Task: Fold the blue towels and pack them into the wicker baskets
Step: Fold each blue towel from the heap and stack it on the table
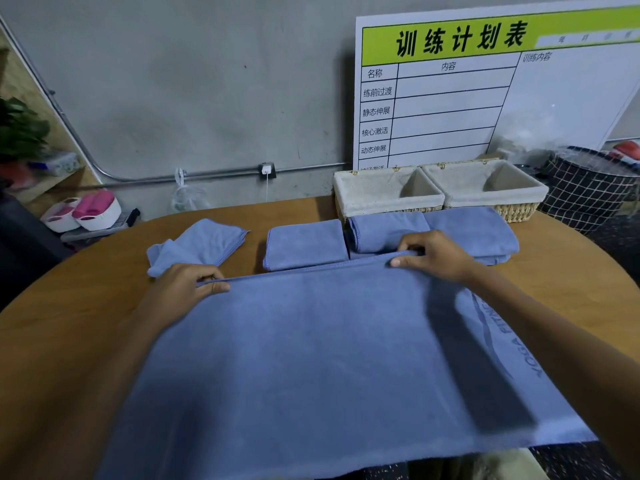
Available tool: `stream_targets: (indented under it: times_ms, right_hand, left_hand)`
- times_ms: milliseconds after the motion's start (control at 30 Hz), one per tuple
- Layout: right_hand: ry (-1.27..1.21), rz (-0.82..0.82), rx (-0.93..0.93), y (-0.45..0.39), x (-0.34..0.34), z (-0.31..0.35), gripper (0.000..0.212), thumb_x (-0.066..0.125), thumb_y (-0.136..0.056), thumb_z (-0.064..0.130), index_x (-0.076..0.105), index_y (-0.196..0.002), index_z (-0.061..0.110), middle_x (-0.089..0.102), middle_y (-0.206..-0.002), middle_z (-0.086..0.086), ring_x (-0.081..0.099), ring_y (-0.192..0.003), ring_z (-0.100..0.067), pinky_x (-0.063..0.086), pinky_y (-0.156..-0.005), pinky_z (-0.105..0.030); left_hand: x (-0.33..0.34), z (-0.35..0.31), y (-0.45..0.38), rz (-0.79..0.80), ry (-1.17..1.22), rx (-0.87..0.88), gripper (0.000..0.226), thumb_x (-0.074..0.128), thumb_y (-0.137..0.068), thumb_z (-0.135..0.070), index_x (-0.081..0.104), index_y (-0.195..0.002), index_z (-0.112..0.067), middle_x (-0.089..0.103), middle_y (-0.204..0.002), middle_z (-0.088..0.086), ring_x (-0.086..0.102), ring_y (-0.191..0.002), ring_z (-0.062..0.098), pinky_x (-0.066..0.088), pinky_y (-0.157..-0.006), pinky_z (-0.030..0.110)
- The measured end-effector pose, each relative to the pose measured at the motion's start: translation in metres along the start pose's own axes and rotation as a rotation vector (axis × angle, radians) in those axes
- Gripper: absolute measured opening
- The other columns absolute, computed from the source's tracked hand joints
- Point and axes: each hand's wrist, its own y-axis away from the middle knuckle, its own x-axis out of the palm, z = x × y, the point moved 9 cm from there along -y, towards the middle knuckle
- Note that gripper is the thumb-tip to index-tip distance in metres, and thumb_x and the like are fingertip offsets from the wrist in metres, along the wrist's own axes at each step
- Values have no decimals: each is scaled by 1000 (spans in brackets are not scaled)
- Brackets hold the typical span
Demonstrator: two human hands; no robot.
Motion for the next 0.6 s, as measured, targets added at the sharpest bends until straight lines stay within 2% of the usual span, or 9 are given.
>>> stream_targets:
  times_ms: [67,133,233,300,467,533,600]
  right_hand:
    - [40,-43,-10,-3,-13,0,32,70,-77,56,66,-74,24,60,-66,3,48,-59,-8,36,-59,-25]
    - [62,-82,-8,-7,-25,-5,32,68,-77,62,66,-74,30,62,-67,3,50,-61,-9,38,-60,-29]
    - [136,-112,-21,-11,-39,-9,42,63,-78,72,65,-75,30,60,-66,0,53,-65,-16,41,-61,-34]
    - [158,-150,-1,-9,-49,-15,41,64,-78,71,65,-74,31,57,-63,-3,54,-65,-20,41,-60,-35]
    - [163,-204,-21,-2,-59,-28,51,45,-76,87,64,-79,40,65,-70,0,61,-72,-18,48,-69,-40]
    - [157,-192,-38,-1,-58,-28,45,43,-78,87,63,-82,47,68,-76,2,64,-76,-17,51,-72,-43]
    - [160,-187,-54,-2,-60,-23,33,47,-82,80,62,-83,51,69,-78,5,64,-77,-15,52,-71,-43]
  left_hand:
    - [-9,8,-4,-33,-7,-58,11,76,-82,-38,74,-78,-28,70,-81,-18,63,-85,1,42,-70,13]
    - [-15,12,-7,-54,-15,-75,13,76,-83,-39,73,-76,-28,69,-78,-15,62,-81,5,42,-69,19]
    - [-20,16,-9,-46,-25,-95,12,77,-84,-36,72,-75,-29,69,-77,-13,62,-79,9,42,-69,25]
    - [-20,20,-8,-43,-45,-110,12,78,-84,-34,71,-74,-30,69,-77,-12,61,-81,10,42,-71,26]
    - [-27,17,-8,-106,-77,-54,15,76,-87,-32,69,-75,-38,70,-82,-19,62,-82,2,44,-71,24]
    - [-30,17,-13,-115,-118,-42,13,74,-89,-34,69,-78,-40,71,-82,-16,62,-82,6,47,-75,31]
    - [-31,15,-17,-128,-151,-20,14,74,-89,-32,68,-79,-41,72,-83,-13,61,-82,7,46,-79,29]
